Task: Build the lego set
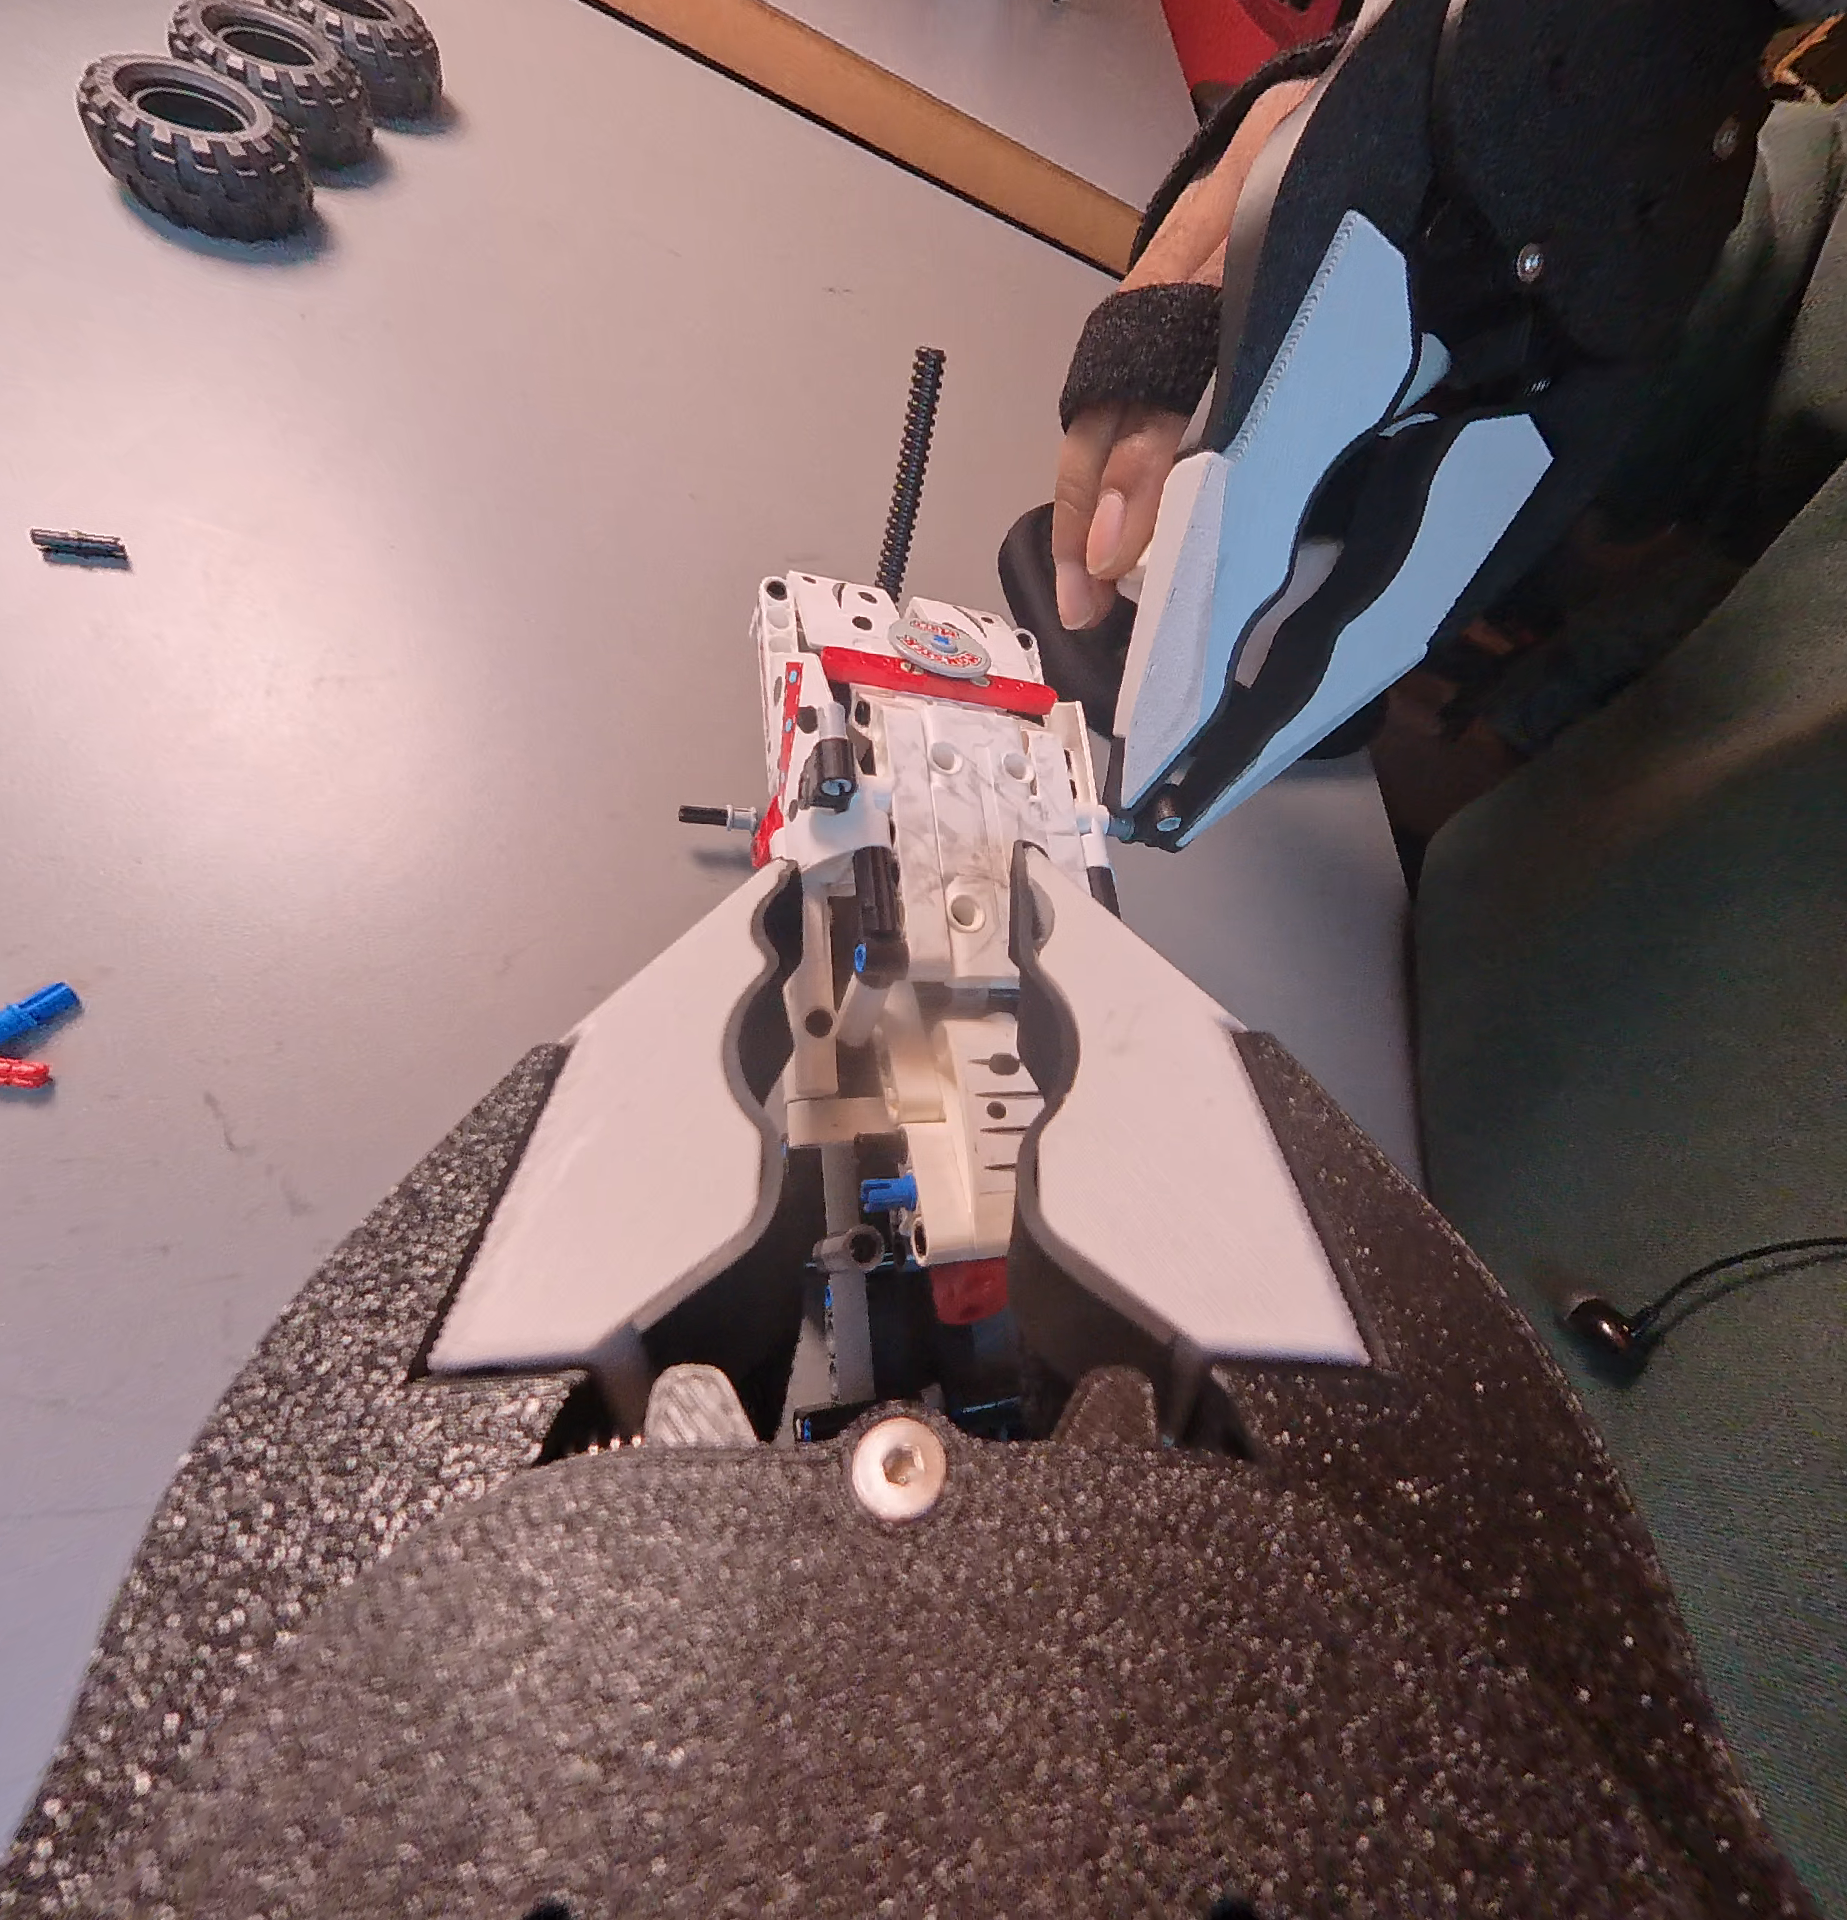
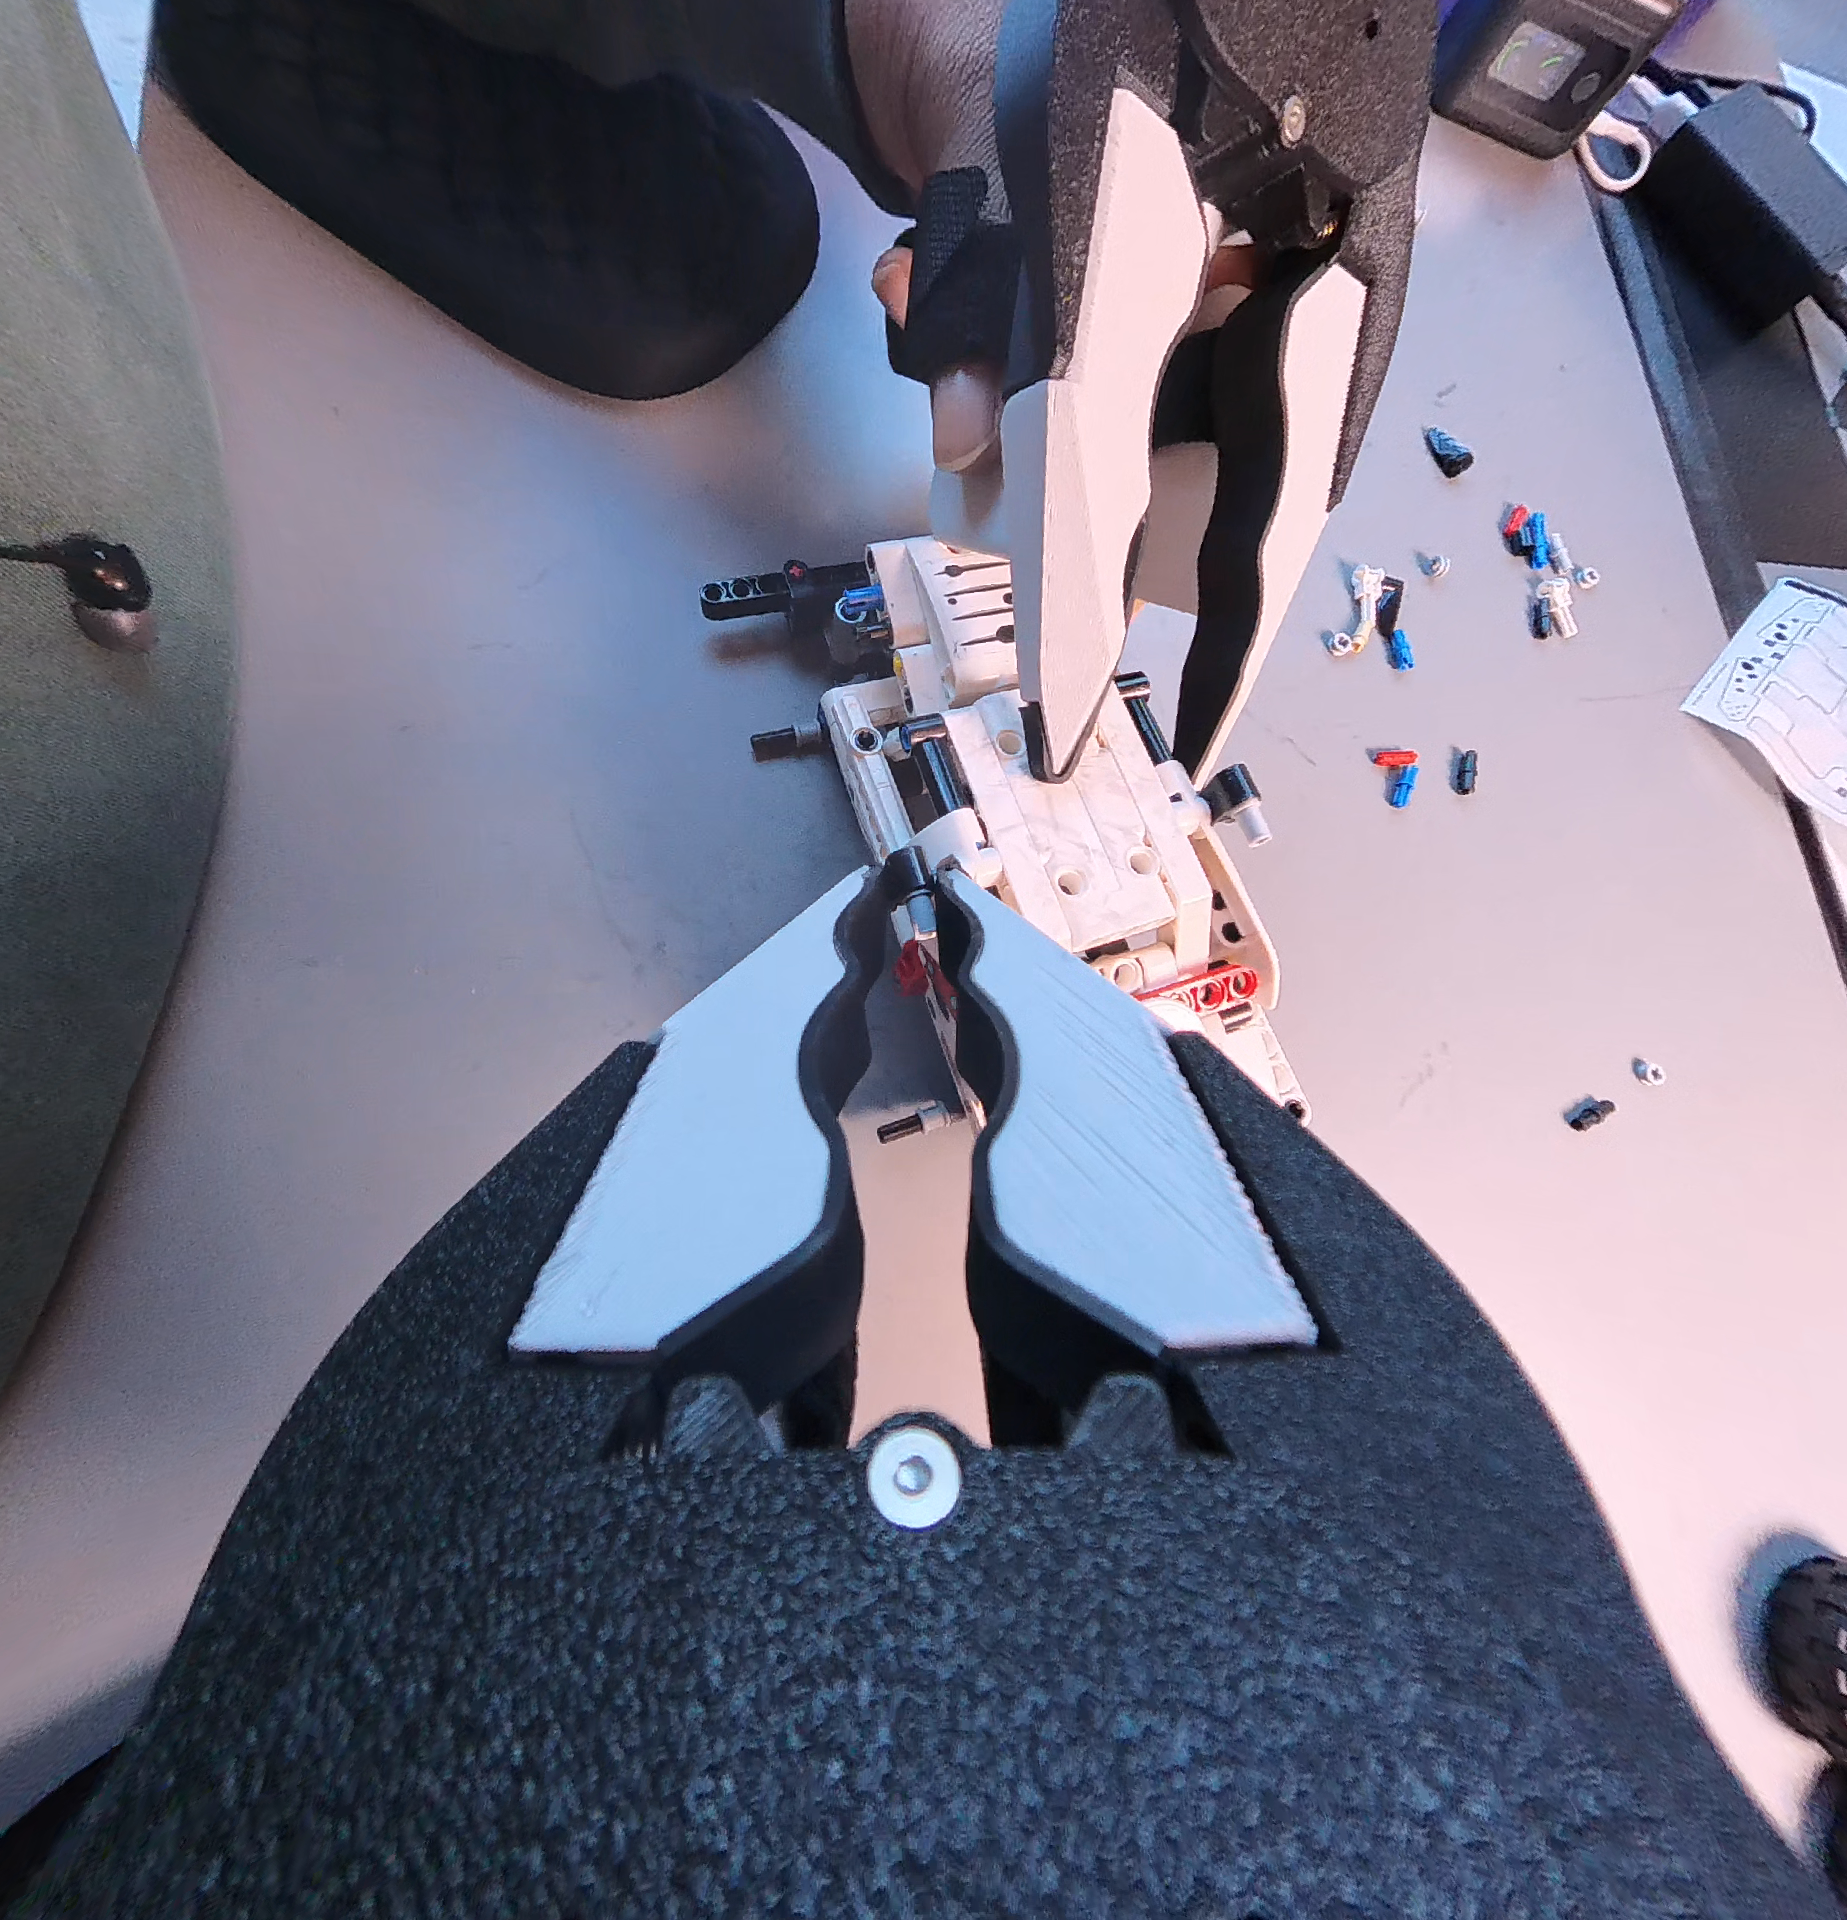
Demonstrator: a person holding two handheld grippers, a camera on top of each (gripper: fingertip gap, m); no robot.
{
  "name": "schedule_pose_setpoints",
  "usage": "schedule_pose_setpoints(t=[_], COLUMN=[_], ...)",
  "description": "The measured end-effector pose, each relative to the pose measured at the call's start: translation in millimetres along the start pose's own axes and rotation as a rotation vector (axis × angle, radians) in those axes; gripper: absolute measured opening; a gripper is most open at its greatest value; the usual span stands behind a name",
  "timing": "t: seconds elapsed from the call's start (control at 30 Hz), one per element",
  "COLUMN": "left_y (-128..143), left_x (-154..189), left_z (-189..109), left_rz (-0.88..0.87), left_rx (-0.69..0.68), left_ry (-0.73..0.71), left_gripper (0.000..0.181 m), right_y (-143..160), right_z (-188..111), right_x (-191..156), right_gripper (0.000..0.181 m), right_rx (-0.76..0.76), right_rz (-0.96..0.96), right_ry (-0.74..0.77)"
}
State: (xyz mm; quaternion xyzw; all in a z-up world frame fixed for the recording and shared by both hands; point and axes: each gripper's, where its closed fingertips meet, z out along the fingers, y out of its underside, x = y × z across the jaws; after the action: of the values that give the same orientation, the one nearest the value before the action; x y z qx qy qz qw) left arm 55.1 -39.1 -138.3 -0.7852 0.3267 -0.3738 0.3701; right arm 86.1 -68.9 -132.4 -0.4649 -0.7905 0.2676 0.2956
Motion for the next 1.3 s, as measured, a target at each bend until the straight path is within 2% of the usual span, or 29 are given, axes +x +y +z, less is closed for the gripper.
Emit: schedule_pose_setpoints(t=[0.2,0.23,0.3,0.37,0.63,0.8,0.93,1.2,1.3], left_y=[0.8,1.9,2.5,2.3,3.1,2.9,3.2,1.5,1.7], left_x=[1.7,5.9,6.6,7.2,6.5,5.7,5.3,3.5,4.0], left_z=[-1.9,-2.7,-2.4,-1.4,-1.2,-0.9,-1.0,-0.1,0.0], left_rz=[0.01,0.023,0.058,0.075,0.07,0.067,0.066,0.063,0.075], left_rx=[0.012,0.006,0.002,-0.016,-0.023,-0.029,-0.026,-0.029,-0.03], left_ry=[0.001,0.017,-0.003,-0.009,0.005,0.018,0.018,0.011,-0.001], left_gripper=[0.038,0.03,0.031,0.031,0.031,0.031,0.03,0.031,0.031], right_y=[-1.3,-1.1,0.2,1.4,0.1,0.2,1.2,0.6,1.1], right_z=[0.0,-0.2,-0.3,-0.8,-0.7,-1.6,-1.4,-3.3,-3.1], right_x=[1.5,2.5,2.0,0.7,1.3,2.2,2.1,4.7,3.8], right_gripper=[0.008,0.007,0.008,0.008,0.006,0.006,0.007,0.006,0.006], right_rx=[0.009,0.011,0.015,-0.022,-0.072,-0.088,-0.035,-0.04,-0.029], right_rz=[0.009,0.01,0.012,-0.049,-0.114,-0.131,-0.058,-0.037,0.038], right_ry=[-0.007,-0.001,-0.016,-0.019,-0.16,-0.193,-0.23,-0.231,-0.272])
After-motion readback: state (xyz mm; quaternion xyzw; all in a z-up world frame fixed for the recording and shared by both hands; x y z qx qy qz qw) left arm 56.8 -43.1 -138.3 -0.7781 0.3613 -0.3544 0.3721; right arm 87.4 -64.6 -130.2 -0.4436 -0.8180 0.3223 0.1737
